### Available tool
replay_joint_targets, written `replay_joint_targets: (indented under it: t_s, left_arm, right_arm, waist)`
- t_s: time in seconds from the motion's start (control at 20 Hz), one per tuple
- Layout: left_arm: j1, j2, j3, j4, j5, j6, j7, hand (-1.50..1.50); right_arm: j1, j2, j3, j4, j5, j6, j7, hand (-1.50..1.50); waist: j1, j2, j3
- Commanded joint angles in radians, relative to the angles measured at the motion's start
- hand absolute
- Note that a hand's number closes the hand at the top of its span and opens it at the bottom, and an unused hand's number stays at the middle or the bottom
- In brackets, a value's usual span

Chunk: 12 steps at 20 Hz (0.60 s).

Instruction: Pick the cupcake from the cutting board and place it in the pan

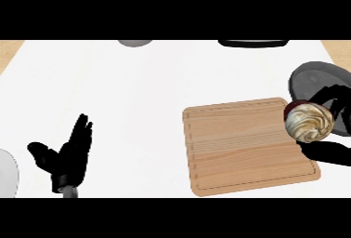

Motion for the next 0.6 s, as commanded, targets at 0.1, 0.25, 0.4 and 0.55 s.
replay_joint_targets:
  t_s: [0.1,0.25,0.4,0.55]
  left_arm:
    - [-0.045,-0.004,0.016,0.082,0.005,-0.005,0.02,0.0]
    - [0.018,-0.029,-0.024,0.063,-0.007,-0.023,-0.017,0.0]
    - [-0.049,-0.017,-0.008,0.065,-0.005,-0.007,0.041,0.0]
    - [-0.017,0.008,0.007,0.022,0.022,-0.035,0.062,0.0]
  right_arm:
    - [-0.127,-0.06,-0.166,0.286,-0.041,-0.083,-0.177,1.5]
    - [-0.181,-0.084,-0.193,0.492,0.0,-0.169,-0.279,1.5]
    - [-0.273,-0.09,-0.201,0.697,0.009,-0.233,-0.376,1.5]
    - [-0.344,-0.144,-0.262,0.923,0.012,-0.298,-0.479,1.5]
  waist:
    - [0.003,0.009,-0.007]
    - [0.016,0.012,-0.006]
    - [0.019,0.014,-0.006]
    - [0.036,0.018,-0.005]
